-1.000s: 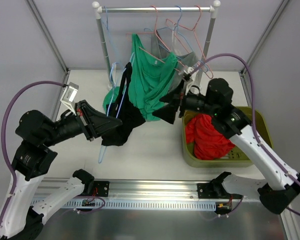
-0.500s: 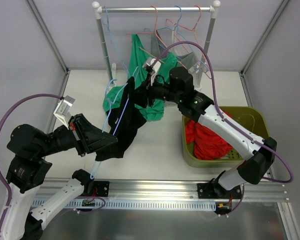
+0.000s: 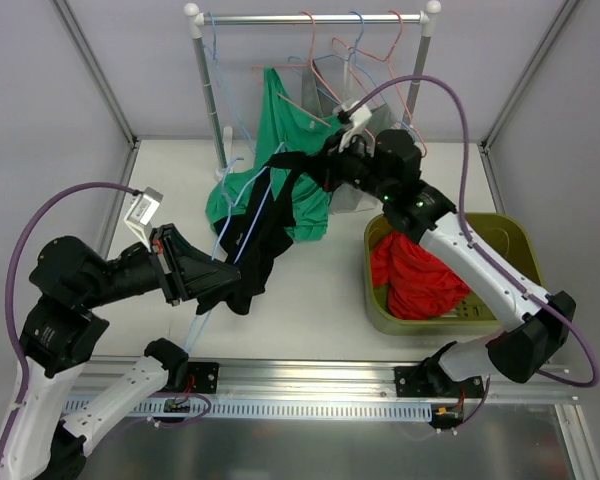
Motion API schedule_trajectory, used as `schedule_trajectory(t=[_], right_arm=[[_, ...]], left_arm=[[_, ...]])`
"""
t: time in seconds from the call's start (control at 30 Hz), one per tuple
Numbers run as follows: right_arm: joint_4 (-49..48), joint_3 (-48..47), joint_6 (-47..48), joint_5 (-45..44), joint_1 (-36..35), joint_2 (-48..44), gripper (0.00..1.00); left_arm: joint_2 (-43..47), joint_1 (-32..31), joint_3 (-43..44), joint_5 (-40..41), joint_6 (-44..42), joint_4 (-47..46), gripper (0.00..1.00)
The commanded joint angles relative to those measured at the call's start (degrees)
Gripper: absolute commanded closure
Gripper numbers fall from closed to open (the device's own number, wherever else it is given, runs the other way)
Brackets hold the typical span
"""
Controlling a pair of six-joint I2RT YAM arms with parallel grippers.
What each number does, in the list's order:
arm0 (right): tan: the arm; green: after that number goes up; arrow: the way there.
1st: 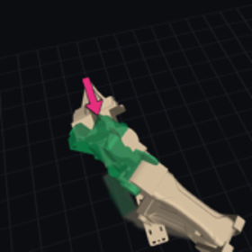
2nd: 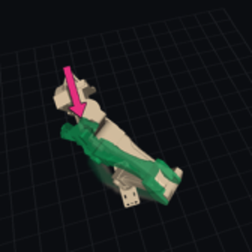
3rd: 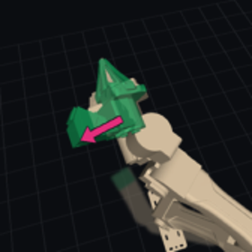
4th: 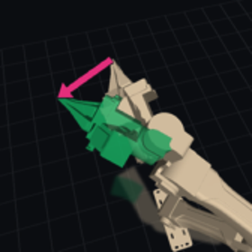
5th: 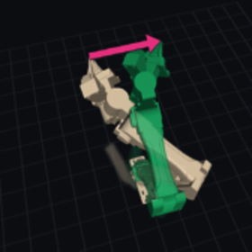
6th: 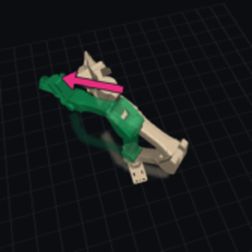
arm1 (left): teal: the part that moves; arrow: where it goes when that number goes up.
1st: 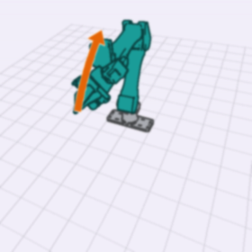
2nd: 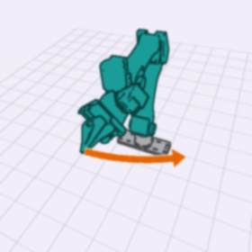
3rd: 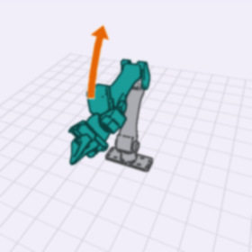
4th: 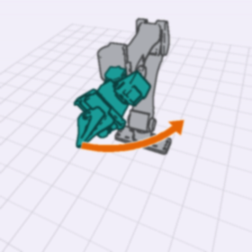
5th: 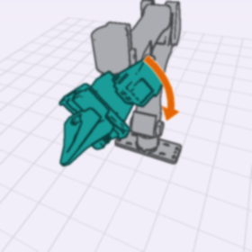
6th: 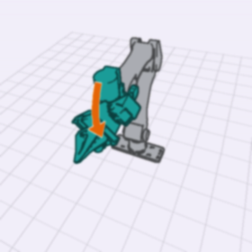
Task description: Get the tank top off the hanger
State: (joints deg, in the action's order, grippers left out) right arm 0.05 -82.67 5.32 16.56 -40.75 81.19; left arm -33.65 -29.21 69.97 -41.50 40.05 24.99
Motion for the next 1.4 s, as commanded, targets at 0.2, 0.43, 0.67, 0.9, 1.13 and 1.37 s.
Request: schedule_trajectory(t=[0.2, 0.43, 0.67, 0.9, 1.13, 1.37], right_arm=[[7.7, -15.0, -5.8, 2.3, 11.9, 6.5, 1.0], [10.9, -16.3, -6.1, 6.6, 12.3, 11.3, 1.0], [7.9, -5.7, -10.2, 18.3, 11.8, 6.3, 1.0], [-1.9, 11.0, -14.7, 28.8, 8.2, -3.7, 1.0], [3.1, 27.6, -9.5, 23.9, 2.1, -22.4, 1.0], [10.6, 28.8, -5.9, 25.8, -3.3, -27.3, 1.0]], left_arm=[[-4.0, -0.1, 2.0, -5.7, -1.7, 0.1, 1.0], [-5.2, -0.1, 6.4, -4.3, -4.1, -0.1, 1.0], [-12.6, -0.1, 11.6, -7.5, -5.3, -12.2, 1.0], [-20.1, -2.6, 8.8, 0.4, -13.7, -34.2, 1.0], [-25.5, -2.6, -2.6, 9.1, -29.7, -69.4, 1.0], [-32.1, -2.7, -1.0, 3.6, -31.5, -82.2, 1.0]])
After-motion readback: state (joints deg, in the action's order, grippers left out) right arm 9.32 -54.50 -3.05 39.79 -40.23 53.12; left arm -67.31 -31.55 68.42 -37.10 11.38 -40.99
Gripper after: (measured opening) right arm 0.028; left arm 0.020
